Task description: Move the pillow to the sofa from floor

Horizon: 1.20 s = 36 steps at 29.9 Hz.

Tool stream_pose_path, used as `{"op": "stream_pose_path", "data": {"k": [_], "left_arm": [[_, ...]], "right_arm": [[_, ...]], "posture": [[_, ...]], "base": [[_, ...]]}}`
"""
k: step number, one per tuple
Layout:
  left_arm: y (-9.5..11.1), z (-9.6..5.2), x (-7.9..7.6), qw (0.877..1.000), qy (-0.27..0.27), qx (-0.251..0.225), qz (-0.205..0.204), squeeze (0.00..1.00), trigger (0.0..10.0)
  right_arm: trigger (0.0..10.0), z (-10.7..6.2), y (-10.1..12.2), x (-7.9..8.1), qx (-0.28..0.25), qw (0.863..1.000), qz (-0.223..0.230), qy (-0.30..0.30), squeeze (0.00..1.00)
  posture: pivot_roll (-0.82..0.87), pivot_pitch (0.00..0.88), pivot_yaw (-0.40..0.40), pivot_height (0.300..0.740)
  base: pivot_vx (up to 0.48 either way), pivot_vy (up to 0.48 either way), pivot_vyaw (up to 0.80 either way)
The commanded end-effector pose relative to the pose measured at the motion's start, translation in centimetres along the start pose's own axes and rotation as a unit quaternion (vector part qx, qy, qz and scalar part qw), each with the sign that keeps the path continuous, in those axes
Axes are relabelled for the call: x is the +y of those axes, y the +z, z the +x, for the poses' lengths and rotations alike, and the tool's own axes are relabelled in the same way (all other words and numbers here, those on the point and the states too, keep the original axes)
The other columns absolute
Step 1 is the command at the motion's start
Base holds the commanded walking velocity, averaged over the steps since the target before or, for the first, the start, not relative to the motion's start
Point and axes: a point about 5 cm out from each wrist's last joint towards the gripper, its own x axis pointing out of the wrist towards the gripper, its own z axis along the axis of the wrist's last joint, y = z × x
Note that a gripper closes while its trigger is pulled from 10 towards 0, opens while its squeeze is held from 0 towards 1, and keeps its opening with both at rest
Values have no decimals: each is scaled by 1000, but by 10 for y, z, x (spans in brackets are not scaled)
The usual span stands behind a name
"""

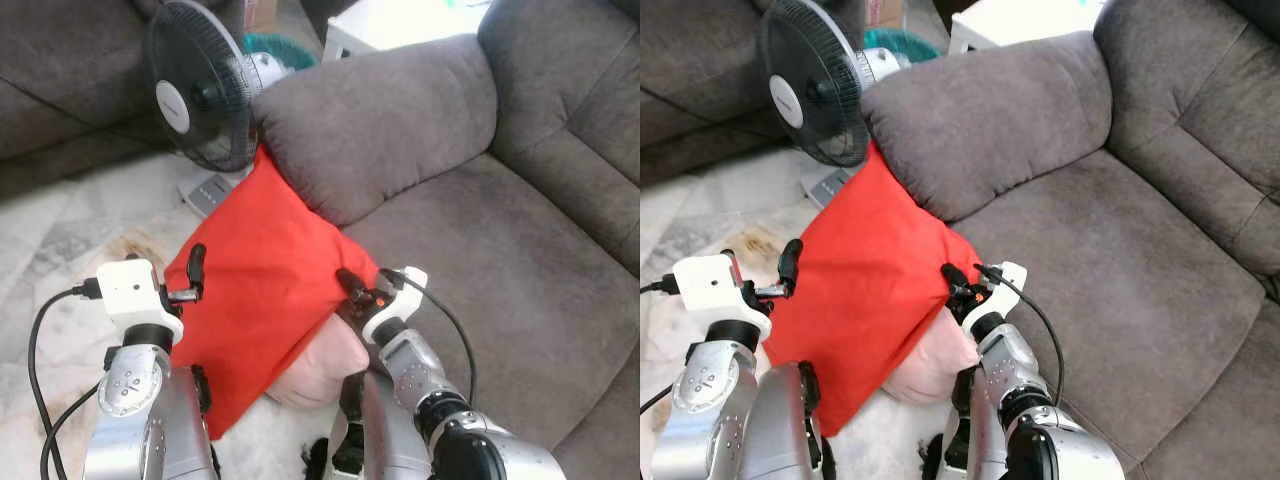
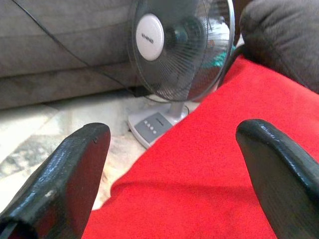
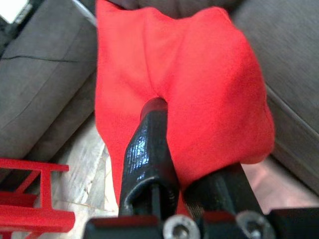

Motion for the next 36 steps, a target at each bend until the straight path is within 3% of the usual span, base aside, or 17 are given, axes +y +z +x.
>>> {"op": "stream_pose_path", "data": {"k": [1,8,10,17,19,24,36], "left_arm": [[-5,0,-5,1000,-14,5,7,0,10000],[-17,10,-5,999,-18,15,47,0,10000],[-19,11,-4,998,-17,18,55,0,10000],[-29,15,-3,996,-10,22,90,0,10000],[-30,18,-6,993,-17,17,113,0,10000],[-32,17,-4,992,-18,13,122,0,10000],[-32,18,-10,993,-22,-3,115,0,10000]], "right_arm": [[10000,-4,20,-8,-35,998,-54,-1,0],[10000,-14,24,-13,-43,990,-134,-5,0],[10000,-16,24,-14,-46,990,-136,-8,0],[10000,-39,32,-26,-89,977,-187,-48,0],[10000,-53,36,-31,-102,969,-214,-69,0],[10000,-69,37,-31,-116,961,-236,-83,0],[10000,-54,38,-20,-118,963,-227,-84,0]], "posture": [[284,98,-196,551],[239,76,-149,551],[227,71,-137,551],[161,41,-88,551],[140,33,-73,551],[116,25,-63,551],[157,0,-88,551]], "base": [[0,0,0],[0,0,0],[0,0,0],[0,0,0],[0,0,0],[0,0,0],[0,0,0]]}}
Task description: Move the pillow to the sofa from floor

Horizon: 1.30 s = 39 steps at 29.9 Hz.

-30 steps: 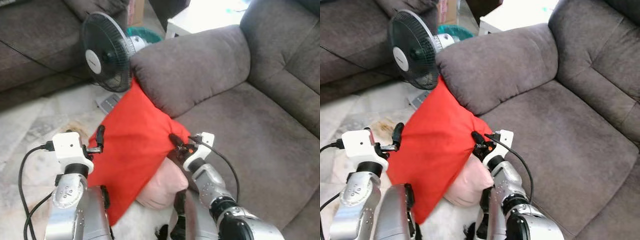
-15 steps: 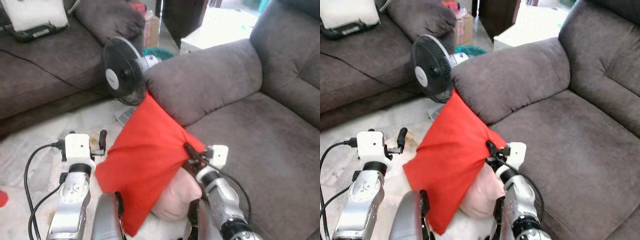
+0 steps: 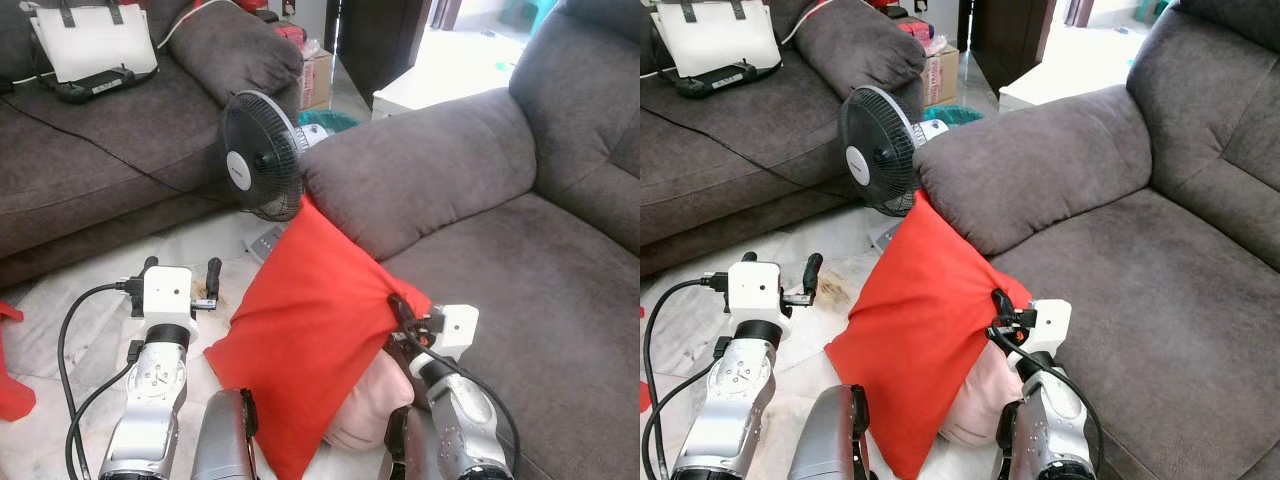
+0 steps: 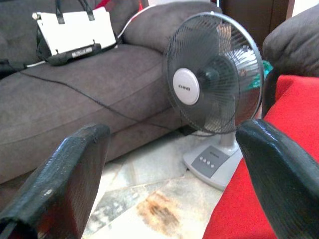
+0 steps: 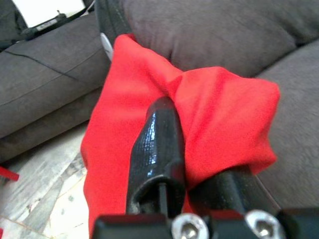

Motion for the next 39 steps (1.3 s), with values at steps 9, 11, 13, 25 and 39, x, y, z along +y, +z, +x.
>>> {"op": "stream_pose_path", "data": {"k": [9,11,13,25,39], "left_arm": [[-4,-2,2,1000,6,-2,4,0,10000],[-4,-2,1,1000,5,-3,4,0,10000],[-4,-3,0,1000,4,-4,2,0,10000],[-4,-2,-2,1000,-3,-5,0,0,10000],[-4,-2,-3,1000,-6,-6,-2,0,10000]], "right_arm": [[10000,14,37,3,-74,997,-22,2,0],[10000,14,35,5,-73,997,-21,3,0],[10000,14,34,7,-71,997,-20,5,0],[10000,14,34,9,-71,997,-16,4,0],[10000,14,31,8,-59,998,-13,4,0]], "posture": [[176,0,-99,559],[174,0,-99,572],[172,0,-98,585],[167,0,-93,663],[171,0,-97,730]], "base": [[0,0,0],[0,0,0],[0,0,0],[0,0,0],[0,0,0]]}}
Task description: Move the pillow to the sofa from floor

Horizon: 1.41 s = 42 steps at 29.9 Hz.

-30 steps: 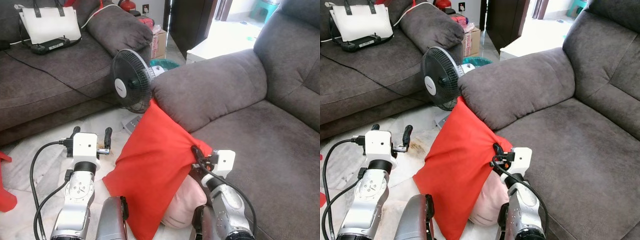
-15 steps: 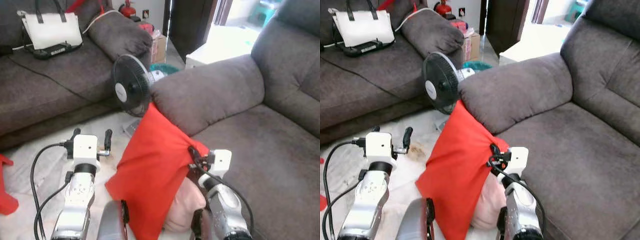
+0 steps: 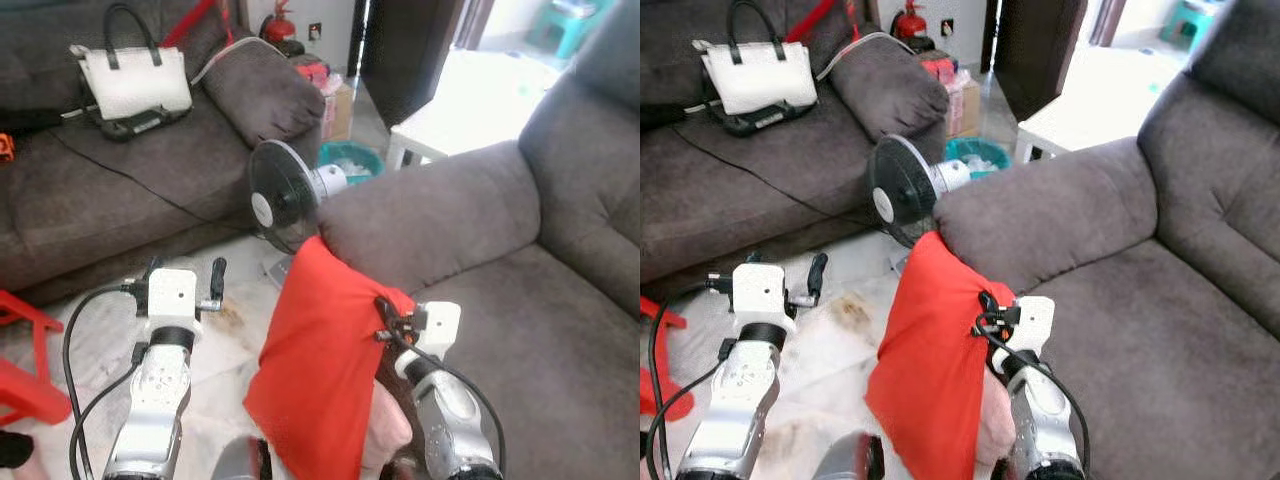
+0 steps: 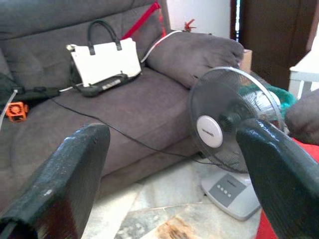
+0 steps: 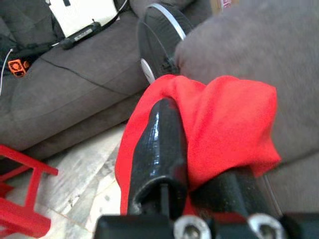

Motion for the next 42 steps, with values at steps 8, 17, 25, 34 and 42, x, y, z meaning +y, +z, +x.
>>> {"op": "stream_pose_path", "data": {"k": [8,17,25,34,42], "left_arm": [[-2,-1,0,1000,-1,5,-1,0,10000],[-2,0,0,1000,-3,3,-1,0,10000],[-2,0,-1,1000,-7,6,-1,0,10000],[-3,0,-2,1000,-7,8,-3,0,10000],[-3,0,-2,1000,-7,9,-3,0,10000]], "right_arm": [[10000,10,40,-2,-91,996,-19,1,0],[10000,12,41,-4,-90,996,-17,-5,0],[10000,12,38,-4,-81,997,-13,-11,0],[10000,14,37,-7,-75,997,3,-26,0],[10000,12,37,-11,-74,997,1,-33,0]], "posture": [[175,0,-97,740],[175,3,-92,740],[178,13,-93,740],[177,18,-95,740],[175,20,-96,740]], "base": [[0,0,0],[0,0,0],[0,0,0],[0,0,-178],[0,0,-800]]}}
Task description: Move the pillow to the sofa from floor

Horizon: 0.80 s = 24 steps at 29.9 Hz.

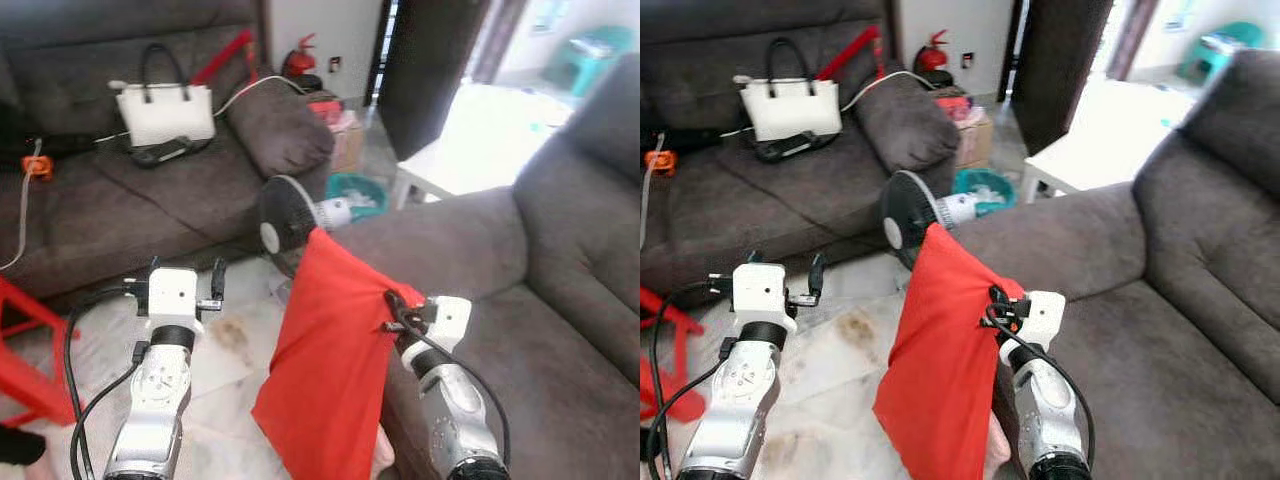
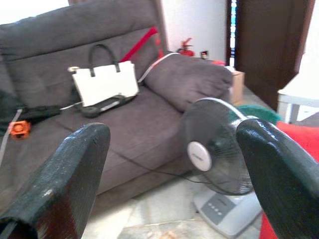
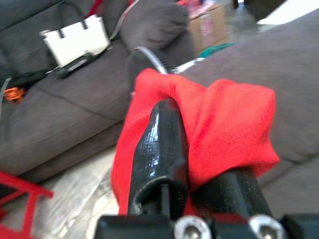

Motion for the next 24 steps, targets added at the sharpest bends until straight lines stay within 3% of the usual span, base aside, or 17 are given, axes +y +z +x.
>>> {"op": "stream_pose_path", "data": {"k": [1,22,24], "left_arm": [[-3,0,-2,1000,-4,8,-1,0,10000],[-3,0,-3,1000,-9,8,8,0,10000],[-4,0,-3,1000,-9,9,13,0,10000]], "right_arm": [[10000,10,30,0,-65,998,-10,2,0],[10000,11,30,-6,-60,998,-13,-14,0],[10000,11,30,-5,-59,998,-13,-12,0]], "posture": [[175,20,-96,740],[174,19,-97,740],[174,21,-98,740]], "base": [[0,0,-800],[0,0,-800],[0,-448,-800]]}}
